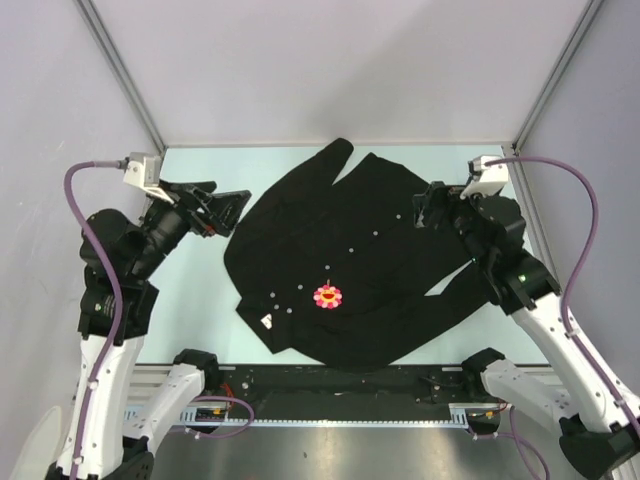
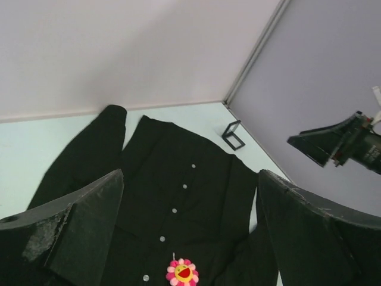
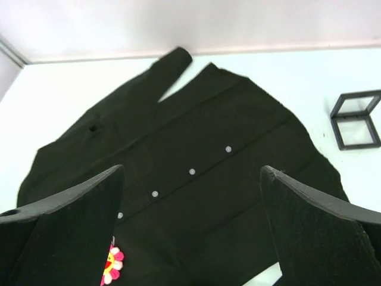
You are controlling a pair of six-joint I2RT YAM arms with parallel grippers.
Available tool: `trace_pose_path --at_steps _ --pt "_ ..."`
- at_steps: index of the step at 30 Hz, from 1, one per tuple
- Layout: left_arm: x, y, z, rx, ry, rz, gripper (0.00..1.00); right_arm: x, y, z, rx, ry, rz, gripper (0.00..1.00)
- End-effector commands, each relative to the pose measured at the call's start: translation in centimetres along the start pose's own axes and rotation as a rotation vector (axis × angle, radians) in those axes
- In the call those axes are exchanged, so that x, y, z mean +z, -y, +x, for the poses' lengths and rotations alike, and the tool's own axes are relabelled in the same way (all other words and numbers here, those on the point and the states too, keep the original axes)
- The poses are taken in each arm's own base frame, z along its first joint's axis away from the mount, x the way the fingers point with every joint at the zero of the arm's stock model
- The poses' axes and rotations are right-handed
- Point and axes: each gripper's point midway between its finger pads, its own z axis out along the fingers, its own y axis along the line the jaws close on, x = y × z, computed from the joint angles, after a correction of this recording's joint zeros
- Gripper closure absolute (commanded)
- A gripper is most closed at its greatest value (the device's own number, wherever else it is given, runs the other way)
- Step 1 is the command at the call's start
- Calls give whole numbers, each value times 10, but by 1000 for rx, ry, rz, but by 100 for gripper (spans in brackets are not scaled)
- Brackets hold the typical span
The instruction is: Remove the brooch from the garment
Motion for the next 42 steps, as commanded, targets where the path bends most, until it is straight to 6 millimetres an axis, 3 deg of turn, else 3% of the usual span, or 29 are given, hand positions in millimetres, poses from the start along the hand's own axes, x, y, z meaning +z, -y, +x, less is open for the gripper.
trace_pose_path --at_steps 1,5,9,10,15,18,20,21,23,24,25,28,33,42 --pt "16 -7 36 -98 -139 23 0 14 1 8 -2 -54 66 0" --pt "27 -21 69 -170 -223 1 0 22 -23 29 -60 -123 -15 0" --pt "35 -26 119 -281 -354 44 0 31 -65 73 -158 -244 -126 0" --pt "35 -32 144 -349 -415 34 0 39 -72 93 -181 -293 -134 0" --pt "32 -21 211 -456 -551 90 0 40 -131 159 -278 -422 -272 0" --pt "28 -19 245 -419 -625 19 6 36 -158 200 -306 -499 -347 2" --pt "23 -29 258 -417 -632 -73 17 33 -170 229 -335 -548 -385 12" --pt "14 -33 274 -466 -652 -106 23 32 -174 236 -352 -552 -392 16" --pt "13 -36 268 -487 -566 -115 25 28 -179 259 -408 -578 -390 26" --pt "7 -40 278 -531 -562 -143 26 29 -182 265 -420 -576 -396 30" --pt "7 -41 277 -540 -533 -144 26 27 -185 270 -439 -581 -405 38" --pt "-2 -55 279 -564 -500 -243 31 23 -194 286 -482 -576 -413 49" --pt "-14 -77 273 -573 -419 -383 38 22 -200 309 -486 -607 -429 50" --pt "-38 -88 246 -587 -248 -451 39 25 -195 329 -535 -611 -380 42"
